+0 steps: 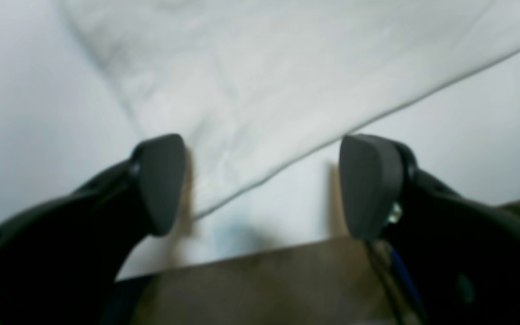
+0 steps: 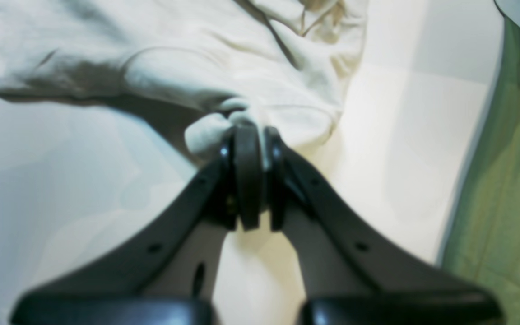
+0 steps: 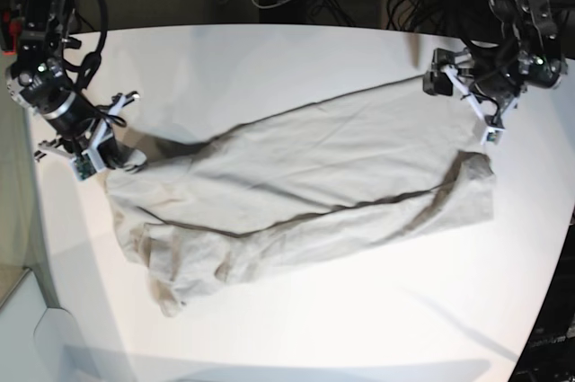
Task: Layout the t-shirt on the table in an organized manner, then fold the t-shirt properly
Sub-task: 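Pull the grasped corners apart with both grippers to spread the shirt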
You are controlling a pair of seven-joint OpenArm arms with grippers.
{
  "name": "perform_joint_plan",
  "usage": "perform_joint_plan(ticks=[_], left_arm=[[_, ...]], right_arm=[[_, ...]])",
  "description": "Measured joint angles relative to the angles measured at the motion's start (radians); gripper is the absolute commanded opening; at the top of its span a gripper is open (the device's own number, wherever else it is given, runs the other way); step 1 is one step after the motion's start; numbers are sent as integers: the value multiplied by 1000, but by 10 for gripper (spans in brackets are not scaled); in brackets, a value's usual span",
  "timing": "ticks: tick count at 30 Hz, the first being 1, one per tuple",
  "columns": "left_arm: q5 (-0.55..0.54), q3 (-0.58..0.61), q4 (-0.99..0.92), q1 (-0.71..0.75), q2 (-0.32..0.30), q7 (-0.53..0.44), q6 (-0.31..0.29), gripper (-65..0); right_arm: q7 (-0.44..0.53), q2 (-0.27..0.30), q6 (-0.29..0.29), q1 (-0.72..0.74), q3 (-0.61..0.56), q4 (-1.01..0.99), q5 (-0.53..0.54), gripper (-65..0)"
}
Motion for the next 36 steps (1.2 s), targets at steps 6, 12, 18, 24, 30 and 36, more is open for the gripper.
perform_joint_plan(ticks=[6,12,18,24,30,36], left_arm=[[14,-153,-3,29,58,-49,4,-134],[9,-183,-66,47,74,-108,8,-134],[-21,-186,-182,28,74,-256,2,-139],[-36,-192,-247,19,66,-298,-1,-560],[-70,-192,-281,3,63,-288,-2,-650],[-52,-192,-217,3,66,-189,0,-645]], right_arm=[[0,2,0,0,1,0,0,-635],[0,3,0,0,1,0,0,-635],[-3,2,0,-1,0,0,0,-635],[0,3,0,-3,0,0,0,-635],[0,3,0,-3,0,0,0,-635],[-6,3,1,2,4,6,-1,-635]])
